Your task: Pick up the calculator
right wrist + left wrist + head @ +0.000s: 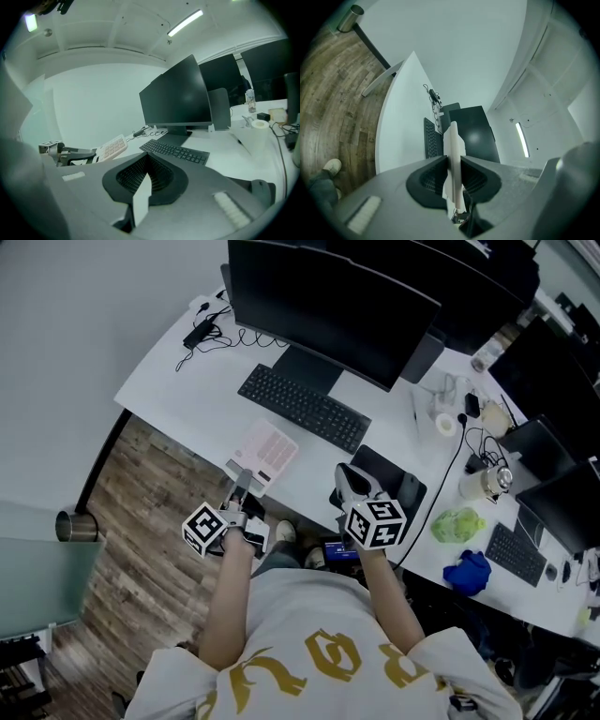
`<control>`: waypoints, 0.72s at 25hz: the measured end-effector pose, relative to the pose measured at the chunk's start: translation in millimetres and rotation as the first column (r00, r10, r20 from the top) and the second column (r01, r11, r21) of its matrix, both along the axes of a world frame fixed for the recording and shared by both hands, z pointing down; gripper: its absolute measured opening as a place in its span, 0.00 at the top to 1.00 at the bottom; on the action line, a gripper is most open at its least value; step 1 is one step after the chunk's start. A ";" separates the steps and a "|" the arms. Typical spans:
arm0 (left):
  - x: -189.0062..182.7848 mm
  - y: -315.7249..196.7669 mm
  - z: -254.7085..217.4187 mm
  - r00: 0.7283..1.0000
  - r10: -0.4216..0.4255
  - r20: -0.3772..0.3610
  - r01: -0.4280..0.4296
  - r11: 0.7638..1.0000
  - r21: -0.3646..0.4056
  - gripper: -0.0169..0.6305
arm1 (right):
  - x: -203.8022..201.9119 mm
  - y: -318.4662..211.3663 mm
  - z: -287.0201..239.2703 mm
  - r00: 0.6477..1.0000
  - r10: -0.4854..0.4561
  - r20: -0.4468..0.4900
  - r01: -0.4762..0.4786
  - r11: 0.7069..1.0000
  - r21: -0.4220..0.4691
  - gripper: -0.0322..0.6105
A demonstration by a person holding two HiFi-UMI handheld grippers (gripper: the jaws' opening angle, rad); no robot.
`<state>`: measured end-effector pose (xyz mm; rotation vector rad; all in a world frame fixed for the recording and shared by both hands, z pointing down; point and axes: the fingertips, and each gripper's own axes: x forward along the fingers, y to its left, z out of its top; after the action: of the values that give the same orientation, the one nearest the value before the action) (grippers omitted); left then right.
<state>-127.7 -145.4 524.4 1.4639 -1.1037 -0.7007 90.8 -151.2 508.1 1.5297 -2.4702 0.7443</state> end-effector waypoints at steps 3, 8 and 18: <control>3.5 6.3 -1.0 1.000 -0.001 -0.014 0.001 1.000 0.003 0.87 | 0.3 4.0 -1.8 1.000 -0.006 -0.005 0.006 1.000 0.009 0.91; 3.8 12.3 -0.7 1.000 -0.006 -0.020 0.006 1.000 0.008 0.87 | 0.1 7.9 -6.6 1.000 -0.013 -0.007 0.014 1.000 0.022 0.91; 3.3 14.2 -3.5 1.000 -0.001 -0.013 0.002 1.000 0.015 0.87 | 1.3 10.7 -8.7 1.000 -0.007 0.019 0.007 1.000 0.013 0.91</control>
<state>-124.4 -131.1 520.9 1.4693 -1.0915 -0.7203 92.1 -140.5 499.4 1.5244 -2.4980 0.7464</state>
